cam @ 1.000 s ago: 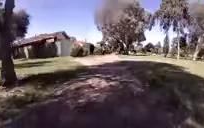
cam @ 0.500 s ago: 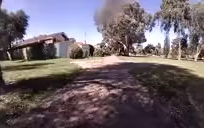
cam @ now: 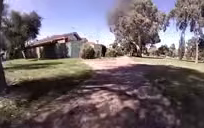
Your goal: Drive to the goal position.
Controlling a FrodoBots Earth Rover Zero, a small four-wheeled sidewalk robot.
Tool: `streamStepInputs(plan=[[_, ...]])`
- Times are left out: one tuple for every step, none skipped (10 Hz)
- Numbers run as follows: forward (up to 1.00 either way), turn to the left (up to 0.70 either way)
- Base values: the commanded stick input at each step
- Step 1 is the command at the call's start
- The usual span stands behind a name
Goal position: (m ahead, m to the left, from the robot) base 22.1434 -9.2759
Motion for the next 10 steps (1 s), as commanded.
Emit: streamStepInputs(plan=[[0.7,0.0],[0.7,0.0],[0.7,0.0],[0.7,0.0],[0.7,0.0],[0.7,0.0],[0.7,0.0],[0.7,0.0],[0.7,0.0],[0.7,0.0]])
